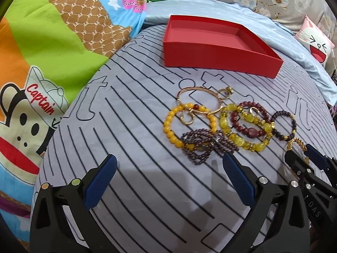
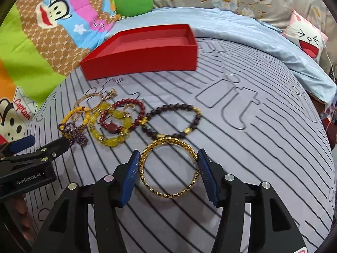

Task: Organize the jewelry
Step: 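Grasp the dark beaded tassel with the left tool while the right tool holds the bangle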

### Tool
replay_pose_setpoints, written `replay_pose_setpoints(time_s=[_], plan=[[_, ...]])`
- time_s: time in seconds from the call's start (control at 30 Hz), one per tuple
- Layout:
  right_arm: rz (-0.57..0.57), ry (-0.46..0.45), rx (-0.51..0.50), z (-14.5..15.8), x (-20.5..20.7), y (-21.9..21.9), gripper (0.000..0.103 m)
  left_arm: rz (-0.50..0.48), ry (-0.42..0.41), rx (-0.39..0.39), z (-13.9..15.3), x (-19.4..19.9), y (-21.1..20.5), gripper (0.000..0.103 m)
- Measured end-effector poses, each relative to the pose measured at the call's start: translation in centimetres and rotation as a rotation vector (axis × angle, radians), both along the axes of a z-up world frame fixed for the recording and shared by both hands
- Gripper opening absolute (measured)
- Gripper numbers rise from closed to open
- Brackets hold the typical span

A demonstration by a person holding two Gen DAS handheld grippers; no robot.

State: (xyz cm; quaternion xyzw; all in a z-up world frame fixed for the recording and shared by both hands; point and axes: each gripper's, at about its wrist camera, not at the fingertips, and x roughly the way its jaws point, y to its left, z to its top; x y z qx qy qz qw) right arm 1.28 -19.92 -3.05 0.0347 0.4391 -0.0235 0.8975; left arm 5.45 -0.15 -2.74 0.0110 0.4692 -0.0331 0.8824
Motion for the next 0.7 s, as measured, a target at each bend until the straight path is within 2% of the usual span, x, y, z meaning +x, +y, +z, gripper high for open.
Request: replay_pose_setpoints(time_s=[0.13, 0.23, 0.37, 0.53, 0.63, 0.7], plan=[[-0.016, -0.011, 0.005, 0.4, 0.0, -0.5, 0.054, -0.005, 0.013, -0.058, 0.0, 0.7, -0.1, 0.096], [-0.025, -0.011, 0.009, 0.4, 0.0, -0.7, 0.054, -0.005, 0.016, -0.058, -0.2, 1.2, -0.4, 0.093], [-0.04, -0.01, 0.018, 0.4, 0.0, -1.1, 0.054, -0.005, 0.04, -0.111, -0.1, 1.7, -0.3, 0.082], [-0.045, -0.016, 0.025, 0.7, 0.1, -1.4, 0.054, -0.003, 0.036, -0.163, 0.6, 2.4, -0.3, 0.082], [-0.042, -0.014, 0.025, 0.6, 0.3, -1.3, 0.054, -0.001, 0.052, -0.165, 0.2, 3.0, -0.8, 0.083], [-0.04, -0.008, 0.026, 0.5, 0.3, -1.3, 0.054, -0.004, 0.057, -0.125, -0.3, 3.2, -1.3, 0.082]])
